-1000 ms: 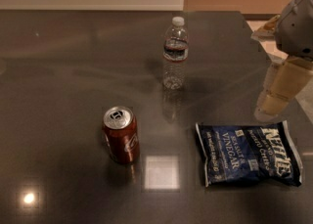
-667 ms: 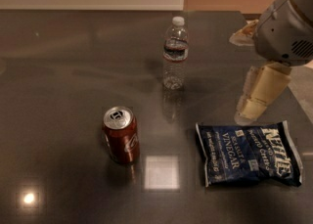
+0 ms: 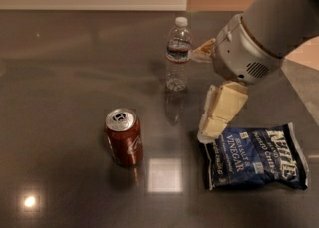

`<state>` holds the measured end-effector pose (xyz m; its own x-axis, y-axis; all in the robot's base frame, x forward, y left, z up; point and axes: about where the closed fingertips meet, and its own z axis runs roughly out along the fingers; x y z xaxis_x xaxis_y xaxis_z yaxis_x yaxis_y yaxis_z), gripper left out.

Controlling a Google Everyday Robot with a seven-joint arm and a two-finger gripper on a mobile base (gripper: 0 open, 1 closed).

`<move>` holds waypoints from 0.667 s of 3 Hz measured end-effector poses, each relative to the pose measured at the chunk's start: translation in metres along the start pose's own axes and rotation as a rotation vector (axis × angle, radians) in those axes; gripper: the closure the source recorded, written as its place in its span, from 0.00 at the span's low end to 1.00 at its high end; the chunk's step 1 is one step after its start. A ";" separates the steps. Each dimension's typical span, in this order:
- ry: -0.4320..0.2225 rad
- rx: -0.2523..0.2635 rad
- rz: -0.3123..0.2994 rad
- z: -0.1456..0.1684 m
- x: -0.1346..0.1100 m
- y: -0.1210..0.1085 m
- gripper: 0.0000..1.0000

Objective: Pick coke can

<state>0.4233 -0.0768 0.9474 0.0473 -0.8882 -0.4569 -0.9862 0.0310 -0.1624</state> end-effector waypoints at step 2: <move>-0.063 -0.040 -0.061 0.049 -0.043 0.014 0.00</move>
Offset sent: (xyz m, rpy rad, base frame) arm -0.0073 0.0956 -0.0439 0.0927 0.0171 0.1163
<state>0.4156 -0.0157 0.9218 0.1166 -0.8571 -0.5018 -0.9866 -0.0419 -0.1577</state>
